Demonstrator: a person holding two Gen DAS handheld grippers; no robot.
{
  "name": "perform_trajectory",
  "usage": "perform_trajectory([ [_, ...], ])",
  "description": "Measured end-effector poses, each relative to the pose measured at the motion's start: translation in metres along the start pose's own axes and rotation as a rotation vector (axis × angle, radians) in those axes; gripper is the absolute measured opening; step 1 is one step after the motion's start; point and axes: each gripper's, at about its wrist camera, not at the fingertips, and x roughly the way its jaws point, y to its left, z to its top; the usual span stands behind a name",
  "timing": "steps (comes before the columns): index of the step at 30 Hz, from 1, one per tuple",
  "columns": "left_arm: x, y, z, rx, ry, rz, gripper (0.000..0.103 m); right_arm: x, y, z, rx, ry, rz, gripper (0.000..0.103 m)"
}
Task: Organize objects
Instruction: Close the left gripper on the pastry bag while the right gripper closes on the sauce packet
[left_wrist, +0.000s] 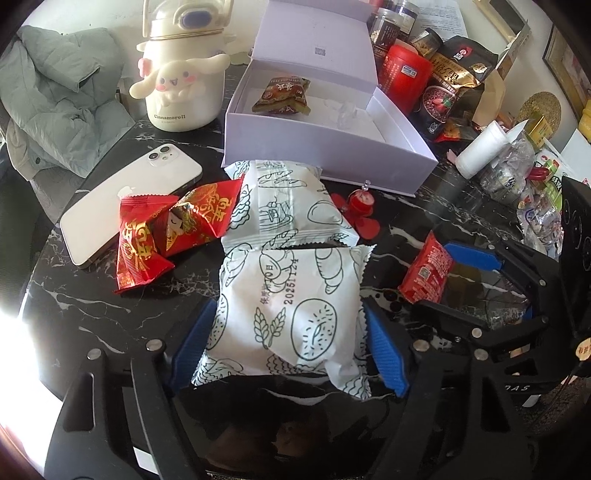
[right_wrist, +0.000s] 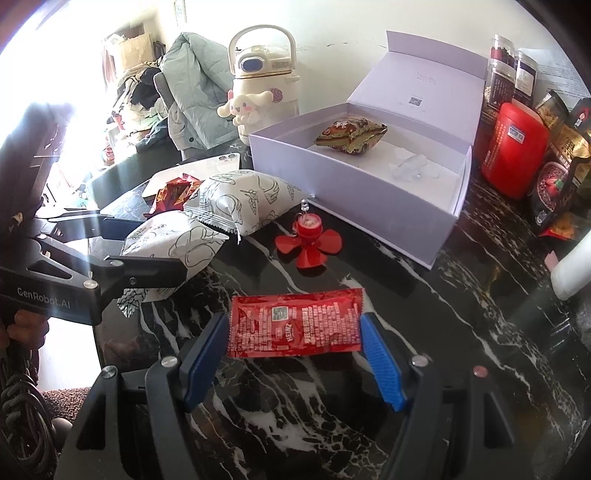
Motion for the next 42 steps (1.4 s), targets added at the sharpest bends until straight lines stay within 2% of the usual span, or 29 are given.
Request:
perform_trajectory([
  [8, -0.011, 0.0, 0.001, 0.015, -0.031, 0.015, 0.074, -0.003, 0.005, 0.001, -0.009, -0.002, 0.011, 0.074],
  [12, -0.005, -0.001, -0.002, 0.02, -0.006, 0.011, 0.074, 0.0, 0.006, 0.0, -0.012, 0.006, 0.013, 0.074],
  [17, 0.0, -0.002, -0.005, 0.029, 0.0, 0.023, 0.079, 0.004, 0.006, -0.004, -0.011, 0.028, 0.002, 0.074],
  [26, 0.003, -0.006, -0.005, 0.053, 0.001, 0.104, 0.084, 0.008, 0.006, -0.009, -0.008, 0.042, 0.007, 0.074],
  [31, -0.004, -0.003, -0.003, 0.047, -0.015, 0.108, 0.084, 0.01, 0.007, -0.008, -0.003, 0.042, 0.024, 0.074],
  [37, -0.002, 0.005, -0.006, 0.022, 0.009, 0.102, 0.084, 0.013, 0.014, -0.005, -0.02, 0.043, 0.042, 0.074],
  [42, -0.005, 0.012, -0.008, 0.009, 0.0, 0.079, 0.084, 0.016, 0.018, -0.003, -0.029, 0.046, 0.049, 0.074],
])
